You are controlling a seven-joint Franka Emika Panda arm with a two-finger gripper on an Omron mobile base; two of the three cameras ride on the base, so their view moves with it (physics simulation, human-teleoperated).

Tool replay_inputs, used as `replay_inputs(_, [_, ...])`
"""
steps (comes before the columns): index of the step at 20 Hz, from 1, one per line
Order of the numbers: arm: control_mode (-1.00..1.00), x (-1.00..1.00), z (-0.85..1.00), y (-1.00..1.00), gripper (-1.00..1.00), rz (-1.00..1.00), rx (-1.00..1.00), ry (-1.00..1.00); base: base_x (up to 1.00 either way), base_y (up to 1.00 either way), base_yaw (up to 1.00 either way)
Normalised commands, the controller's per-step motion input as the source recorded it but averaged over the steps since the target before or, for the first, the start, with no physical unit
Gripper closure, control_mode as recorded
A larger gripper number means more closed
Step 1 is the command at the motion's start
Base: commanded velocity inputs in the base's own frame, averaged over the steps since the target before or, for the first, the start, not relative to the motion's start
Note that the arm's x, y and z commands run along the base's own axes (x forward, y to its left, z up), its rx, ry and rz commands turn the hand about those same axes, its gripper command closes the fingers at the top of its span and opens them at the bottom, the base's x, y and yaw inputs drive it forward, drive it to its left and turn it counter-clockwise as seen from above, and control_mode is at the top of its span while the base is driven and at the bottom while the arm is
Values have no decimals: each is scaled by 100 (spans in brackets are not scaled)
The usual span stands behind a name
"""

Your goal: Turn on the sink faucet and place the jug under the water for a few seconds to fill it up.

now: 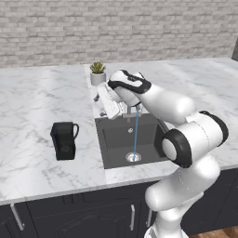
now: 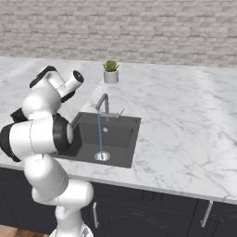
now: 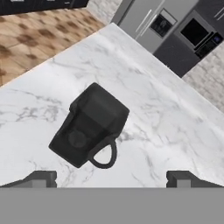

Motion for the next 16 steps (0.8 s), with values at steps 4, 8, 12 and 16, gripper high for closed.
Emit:
replay_inputs(4, [-100,1,-37,6,-100,0,-3,8,0,0,0])
replay_inputs(8, [-100,2,-42,15,-100,0,-4,5,0,0,0])
replay_inputs(12, [-100,10,-40,27,-100,0,-5,6,0,0,0])
replay_inputs(16, [-100,15,-34,33,-100,0,-4,6,0,0,0])
